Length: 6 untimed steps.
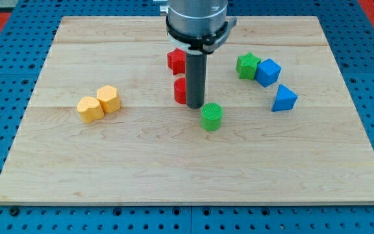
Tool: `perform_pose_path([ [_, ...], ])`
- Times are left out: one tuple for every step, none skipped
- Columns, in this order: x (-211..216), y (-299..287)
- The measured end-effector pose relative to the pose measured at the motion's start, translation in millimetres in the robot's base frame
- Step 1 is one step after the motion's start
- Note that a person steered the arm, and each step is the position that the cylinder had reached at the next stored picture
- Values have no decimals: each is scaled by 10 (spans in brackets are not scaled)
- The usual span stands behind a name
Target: Move the red circle to the top right of the yellow hexagon
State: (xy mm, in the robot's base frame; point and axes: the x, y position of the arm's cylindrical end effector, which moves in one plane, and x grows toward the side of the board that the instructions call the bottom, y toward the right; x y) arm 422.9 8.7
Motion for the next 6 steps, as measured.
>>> perform_pose_path([
  [-441, -58],
  [-549, -12],
  [-454, 320],
  [-405, -263],
  [-546, -695],
  [-653, -734],
])
